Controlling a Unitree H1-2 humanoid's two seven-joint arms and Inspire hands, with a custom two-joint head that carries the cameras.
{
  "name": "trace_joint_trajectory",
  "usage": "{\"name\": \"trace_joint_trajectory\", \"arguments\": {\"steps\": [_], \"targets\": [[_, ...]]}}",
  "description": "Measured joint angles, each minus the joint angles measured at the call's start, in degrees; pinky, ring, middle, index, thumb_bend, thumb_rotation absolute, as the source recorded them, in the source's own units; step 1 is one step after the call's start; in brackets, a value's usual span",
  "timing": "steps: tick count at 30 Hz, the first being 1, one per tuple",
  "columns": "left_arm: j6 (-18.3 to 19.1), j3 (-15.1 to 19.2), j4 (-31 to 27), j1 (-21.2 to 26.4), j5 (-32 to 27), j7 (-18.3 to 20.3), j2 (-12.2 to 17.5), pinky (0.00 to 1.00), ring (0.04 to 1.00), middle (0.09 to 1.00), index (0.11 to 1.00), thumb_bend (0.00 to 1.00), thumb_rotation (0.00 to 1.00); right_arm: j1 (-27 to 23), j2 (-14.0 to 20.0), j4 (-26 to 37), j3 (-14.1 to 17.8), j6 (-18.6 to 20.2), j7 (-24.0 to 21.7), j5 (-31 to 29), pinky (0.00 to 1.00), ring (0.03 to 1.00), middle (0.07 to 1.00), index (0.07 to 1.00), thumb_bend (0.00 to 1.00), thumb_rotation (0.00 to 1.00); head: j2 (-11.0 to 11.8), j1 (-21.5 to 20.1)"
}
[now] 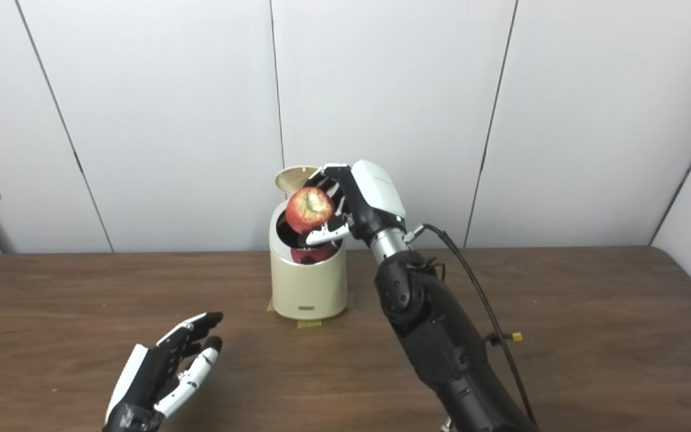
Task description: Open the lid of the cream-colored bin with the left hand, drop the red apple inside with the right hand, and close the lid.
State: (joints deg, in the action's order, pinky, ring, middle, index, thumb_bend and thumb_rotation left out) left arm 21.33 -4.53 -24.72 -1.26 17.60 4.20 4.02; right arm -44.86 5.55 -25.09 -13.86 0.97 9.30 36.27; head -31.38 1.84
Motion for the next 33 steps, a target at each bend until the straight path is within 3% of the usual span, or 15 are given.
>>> {"name": "trace_joint_trajectory", "arguments": {"steps": [4,8,14,16,21,22,23,25,29,33], "targets": [[0.0,-0.3,0.0,0.0,0.6,0.0,0.0,0.88,0.899,0.875,0.826,0.42,0.60,0.0,0.2,0.0,-0.4,-0.1,0.1,0.5,0.50,0.409,0.501,0.548,0.51,0.00,0.1,0.2],[0.0,-0.6,0.0,0.0,0.7,0.0,-0.2,0.89,0.904,0.878,0.830,0.42,0.58,0.0,0.7,0.1,-0.9,-0.1,0.0,0.8,0.42,0.414,0.508,0.541,0.51,0.00,0.1,0.2],[-0.1,-0.9,0.0,0.0,0.7,0.0,-0.3,0.89,0.910,0.892,0.836,0.41,0.58,0.2,1.6,0.6,-0.9,0.0,-0.3,0.8,0.43,0.431,0.511,0.514,0.52,0.00,0.1,0.2],[-0.5,-1.3,0.2,0.0,0.7,0.0,-0.3,0.82,0.859,0.858,0.836,0.40,0.57,0.2,1.7,0.7,-0.9,0.3,-0.7,0.8,0.45,0.516,0.507,0.494,0.53,0.00,0.3,0.4],[-2.4,-2.0,0.4,0.0,0.7,0.0,-0.3,0.80,0.833,0.827,0.820,0.40,0.56,0.2,2.0,0.7,-1.7,0.9,-2.2,1.2,0.53,0.625,0.661,0.495,0.52,0.13,0.4,0.3],[-2.4,-2.0,0.4,0.0,0.7,0.0,-0.3,0.80,0.832,0.824,0.817,0.40,0.56,0.2,2.1,0.7,-1.9,1.0,-2.5,1.4,0.55,0.642,0.676,0.532,0.60,0.13,0.4,0.3],[-2.4,-2.1,0.4,0.0,0.7,0.0,-0.3,0.79,0.829,0.821,0.814,0.41,0.55,0.2,2.2,0.7,-2.1,1.1,-2.7,1.7,0.58,0.664,0.694,0.607,0.74,0.11,0.4,0.3],[-2.4,-2.2,0.4,0.1,0.8,0.0,-0.3,0.79,0.828,0.819,0.812,0.41,0.56,0.2,2.5,0.7,-2.7,1.1,-2.7,2.4,0.62,0.689,0.713,0.669,0.85,0.10,0.4,0.3],[-2.4,-2.5,0.4,0.1,1.5,0.0,-0.3,0.80,0.834,0.821,0.811,0.41,0.56,0.2,3.0,0.7,-3.2,1.1,-2.7,2.9,0.69,0.758,0.767,0.732,0.90,0.12,0.4,0.4],[-2.4,-2.6,0.4,0.1,1.8,0.0,-0.4,0.81,0.841,0.827,0.812,0.41,0.53,0.2,3.3,0.7,-3.4,1.1,-2.7,3.1,0.68,0.761,0.772,0.741,0.90,0.14,0.6,0.4]]}}
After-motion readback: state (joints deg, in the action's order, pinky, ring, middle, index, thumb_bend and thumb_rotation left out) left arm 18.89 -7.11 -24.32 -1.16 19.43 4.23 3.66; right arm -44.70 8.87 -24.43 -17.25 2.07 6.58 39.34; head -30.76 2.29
